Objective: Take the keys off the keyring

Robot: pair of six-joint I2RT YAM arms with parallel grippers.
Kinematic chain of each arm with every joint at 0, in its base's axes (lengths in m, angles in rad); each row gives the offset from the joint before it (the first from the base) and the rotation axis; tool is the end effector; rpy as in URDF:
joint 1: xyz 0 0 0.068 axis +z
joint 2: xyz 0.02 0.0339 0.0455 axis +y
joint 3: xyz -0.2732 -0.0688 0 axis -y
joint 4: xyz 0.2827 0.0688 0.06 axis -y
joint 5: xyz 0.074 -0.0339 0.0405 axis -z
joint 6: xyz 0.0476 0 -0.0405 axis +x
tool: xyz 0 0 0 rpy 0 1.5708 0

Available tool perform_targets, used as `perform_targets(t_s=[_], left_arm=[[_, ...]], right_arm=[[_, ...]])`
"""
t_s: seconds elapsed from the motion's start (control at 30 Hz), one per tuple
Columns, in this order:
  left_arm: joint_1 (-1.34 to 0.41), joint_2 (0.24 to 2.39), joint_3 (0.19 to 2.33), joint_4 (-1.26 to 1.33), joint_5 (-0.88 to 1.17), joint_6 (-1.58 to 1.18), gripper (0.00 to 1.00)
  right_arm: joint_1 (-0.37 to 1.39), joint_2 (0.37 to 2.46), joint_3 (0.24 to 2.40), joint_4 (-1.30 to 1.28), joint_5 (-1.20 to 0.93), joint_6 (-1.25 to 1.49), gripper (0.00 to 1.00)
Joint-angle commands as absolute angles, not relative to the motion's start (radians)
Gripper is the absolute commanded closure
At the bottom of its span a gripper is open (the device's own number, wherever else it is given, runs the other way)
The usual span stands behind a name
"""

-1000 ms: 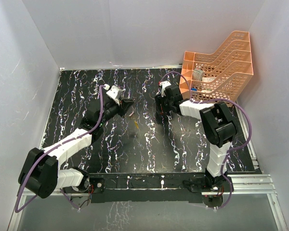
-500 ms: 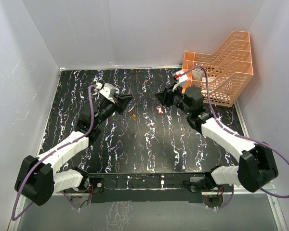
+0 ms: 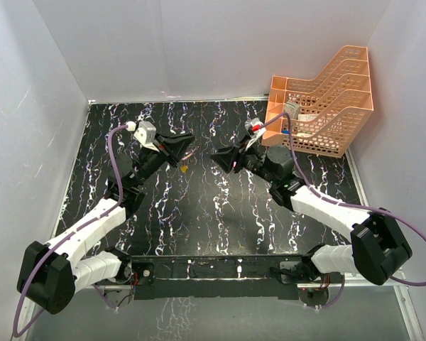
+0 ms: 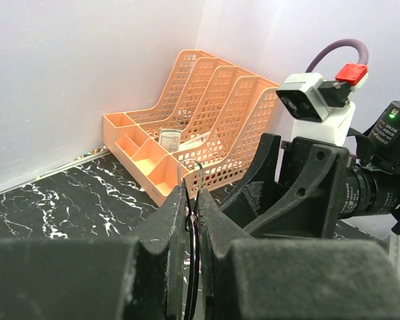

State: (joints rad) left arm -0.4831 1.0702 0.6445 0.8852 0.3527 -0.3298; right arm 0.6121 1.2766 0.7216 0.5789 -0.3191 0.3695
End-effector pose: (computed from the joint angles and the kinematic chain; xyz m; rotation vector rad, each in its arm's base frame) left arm 0.2381 -0.1435 0.3437 0.4145 1.1143 -0.9147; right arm 0.2630 0.2029 0.2798 -0.4606 1.5743 1.0110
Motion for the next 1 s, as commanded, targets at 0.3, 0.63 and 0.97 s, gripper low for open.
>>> perform_targets(t_s=[0.3, 0.63, 0.97], left_arm=[[-0.48, 1.035, 0.648, 0.975, 0.399, -0.396, 1.0], [-0.479, 1.032, 0.646, 0.984, 0.413, -0.411, 1.0], [-0.482, 1.018, 0.643, 1.012, 0.422, -0.426, 1.0]], right_arm=[[0.693, 1.383, 0.799, 0.818, -0.284, 0.388, 0.46], [0.697, 1.413, 0.844, 0.843, -0.272, 0.372, 0.46], [0.701, 1.477, 0.888, 0.831, -0.276, 0.384, 0.61]])
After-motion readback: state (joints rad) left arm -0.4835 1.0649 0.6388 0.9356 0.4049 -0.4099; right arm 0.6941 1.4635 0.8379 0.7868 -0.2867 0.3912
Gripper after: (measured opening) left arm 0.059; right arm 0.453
